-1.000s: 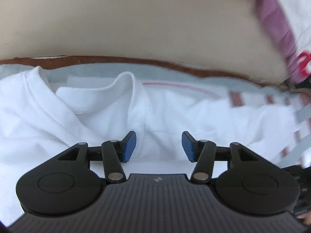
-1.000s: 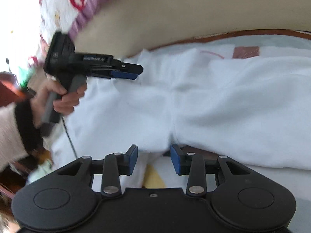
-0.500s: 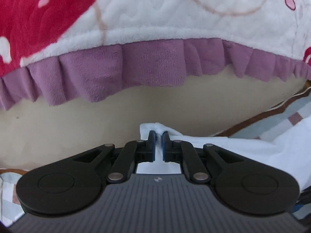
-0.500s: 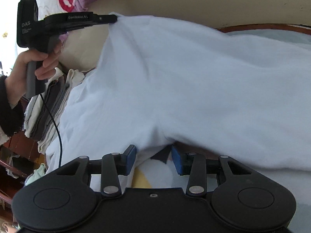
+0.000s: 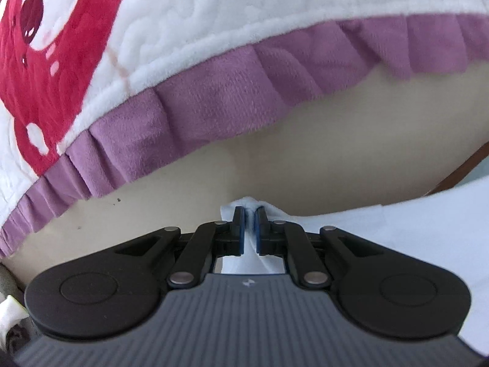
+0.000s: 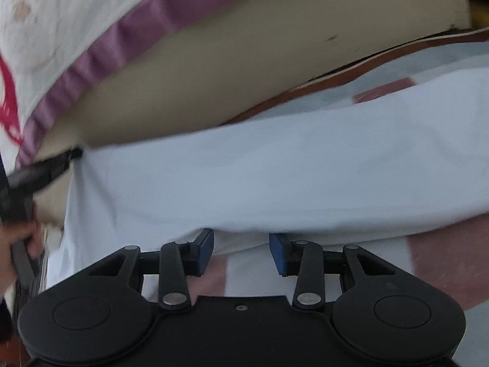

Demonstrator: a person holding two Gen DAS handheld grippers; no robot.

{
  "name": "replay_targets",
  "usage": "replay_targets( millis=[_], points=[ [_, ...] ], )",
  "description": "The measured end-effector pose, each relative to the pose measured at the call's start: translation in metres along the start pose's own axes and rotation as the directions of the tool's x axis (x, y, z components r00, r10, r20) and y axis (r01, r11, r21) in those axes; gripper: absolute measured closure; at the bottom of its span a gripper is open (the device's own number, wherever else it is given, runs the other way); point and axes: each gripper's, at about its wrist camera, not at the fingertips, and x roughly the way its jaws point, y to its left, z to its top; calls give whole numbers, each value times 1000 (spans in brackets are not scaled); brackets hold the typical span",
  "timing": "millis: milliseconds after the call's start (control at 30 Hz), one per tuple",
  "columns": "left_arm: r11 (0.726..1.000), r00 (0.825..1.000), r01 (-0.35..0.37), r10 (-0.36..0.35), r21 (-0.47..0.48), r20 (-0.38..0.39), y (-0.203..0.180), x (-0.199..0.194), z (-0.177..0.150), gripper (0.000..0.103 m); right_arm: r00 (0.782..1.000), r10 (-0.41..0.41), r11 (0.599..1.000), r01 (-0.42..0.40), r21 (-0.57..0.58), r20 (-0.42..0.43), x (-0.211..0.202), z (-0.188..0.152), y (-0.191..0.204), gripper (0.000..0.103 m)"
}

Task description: Fold clothes

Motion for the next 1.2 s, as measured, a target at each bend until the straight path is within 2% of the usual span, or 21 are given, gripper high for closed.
replay_targets(
  millis=[133, 233, 300, 433, 567, 600, 633, 667, 700, 800, 867, 900, 967, 1033, 1067, 1100, 1133, 1167, 1200],
  points=[
    [998, 999, -49, 50, 37, -18, -7, 12, -3, 96, 996, 88, 994, -86, 69, -24, 5, -1, -7, 53],
    [994, 995, -81, 84, 70, -52, -10, 27, -7, 96, 972, 214, 976, -208, 65, -96, 13, -5, 3, 53],
    [995, 993, -75, 80, 61, -83, -9, 36, -10, 96, 953, 248, 968, -251, 7, -175, 24, -10, 17, 53],
    [998, 994, -45, 50, 47, -101, -9, 44, -12, 96, 918, 240, 933, -308, -185, -316, 35, -33, 55, 53],
    [999, 994, -26, 30, 36, -109, -8, 49, -9, 96, 916, 250, 908, -334, -251, -315, 48, -47, 75, 51],
    [999, 993, -23, 26, 24, -115, -7, 51, -8, 96, 921, 249, 902, -334, -274, -301, 49, -50, 78, 60],
    [1000, 993, -21, 22, 11, -120, -5, 52, -7, 96, 925, 247, 894, -332, -300, -288, 50, -53, 81, 95],
    [1000, 992, -19, 19, 0, -125, -4, 54, -6, 96, 933, 205, 884, -307, -353, -297, 46, -57, 85, 97],
    [1000, 991, -19, 19, -5, -130, -4, 56, -5, 95, 939, 157, 869, -279, -408, -306, 41, -62, 89, 97],
    [1000, 990, -3, 5, 16, -141, -7, 61, -7, 95, 944, 100, 867, -238, -437, -314, 13, -50, 81, 97],
    [997, 989, -1, 12, 78, -150, -18, 64, -10, 94, 934, 107, 881, -248, -402, -342, 9, -43, 67, 98],
    [995, 987, -5, 21, 99, -162, -23, 67, -11, 90, 930, 78, 887, -229, -401, -359, 12, -44, 63, 98],
    [990, 982, -15, 40, 138, -186, -32, 72, -12, 88, 917, 79, 884, -245, -397, -390, 9, -44, 59, 98],
    [992, 972, -15, 44, 125, -232, -30, 77, -9, 86, 907, 82, 896, -249, -368, -414, 2, -39, 50, 94],
    [993, 969, -16, 44, 117, -244, -28, 77, -8, 81, 919, 76, 909, -223, -352, -386, -7, -33, 40, 91],
    [994, 966, -16, 43, 108, -254, -24, 76, -6, 70, 936, 55, 933, -173, -315, -348, -14, -24, 28, 82],
    [996, 966, -9, 31, 86, -256, -18, 72, -3, 65, 950, 31, 955, -120, -273, -310, -21, -15, 16, 67],
    [999, 967, 17, -6, 43, -253, -10, 65, -1, 55, 967, 8, 980, -58, -192, -253, -33, -6, -4, 64],
    [999, 968, 45, -44, -1, -249, -3, 58, 1, 51, 981, -21, 995, 2, -100, -195, -47, 3, -26, 63]
  ],
)
